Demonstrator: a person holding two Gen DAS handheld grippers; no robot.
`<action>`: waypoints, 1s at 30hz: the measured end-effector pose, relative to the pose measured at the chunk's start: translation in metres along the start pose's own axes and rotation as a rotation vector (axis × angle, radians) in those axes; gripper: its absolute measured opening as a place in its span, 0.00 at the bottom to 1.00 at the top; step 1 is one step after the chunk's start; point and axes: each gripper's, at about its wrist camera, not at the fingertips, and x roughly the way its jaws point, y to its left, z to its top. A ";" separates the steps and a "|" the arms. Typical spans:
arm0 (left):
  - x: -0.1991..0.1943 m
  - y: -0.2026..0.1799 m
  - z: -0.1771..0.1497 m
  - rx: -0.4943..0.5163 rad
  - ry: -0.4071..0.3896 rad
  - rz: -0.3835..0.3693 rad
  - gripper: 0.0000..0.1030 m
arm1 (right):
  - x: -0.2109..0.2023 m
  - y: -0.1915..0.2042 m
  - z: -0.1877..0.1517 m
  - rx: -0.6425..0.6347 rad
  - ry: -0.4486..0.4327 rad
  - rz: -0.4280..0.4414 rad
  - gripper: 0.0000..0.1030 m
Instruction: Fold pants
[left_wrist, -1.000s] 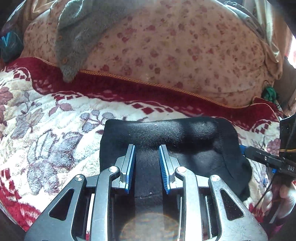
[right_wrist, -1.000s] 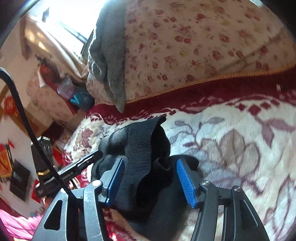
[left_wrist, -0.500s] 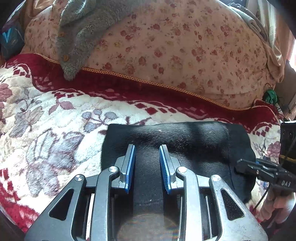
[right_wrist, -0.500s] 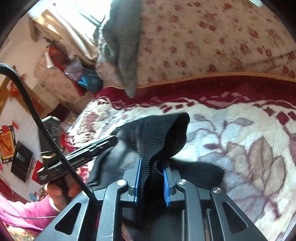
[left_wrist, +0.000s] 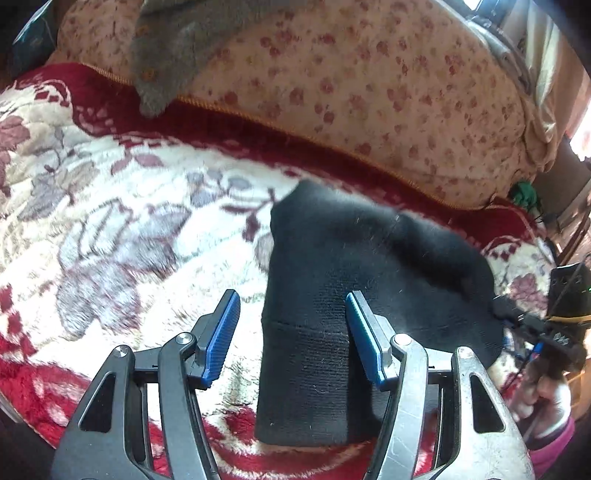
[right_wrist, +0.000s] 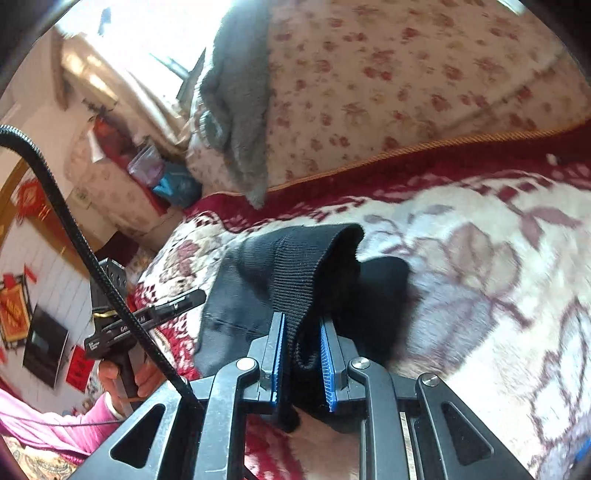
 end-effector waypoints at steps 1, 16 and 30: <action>0.004 -0.001 -0.002 -0.004 -0.001 0.009 0.57 | 0.000 -0.003 0.000 0.015 -0.007 0.005 0.16; -0.020 -0.023 -0.004 0.052 -0.091 0.111 0.57 | -0.016 0.022 0.002 -0.041 -0.065 -0.135 0.31; -0.039 -0.036 -0.012 0.094 -0.125 0.147 0.57 | -0.024 -0.005 -0.013 0.153 -0.052 -0.035 0.69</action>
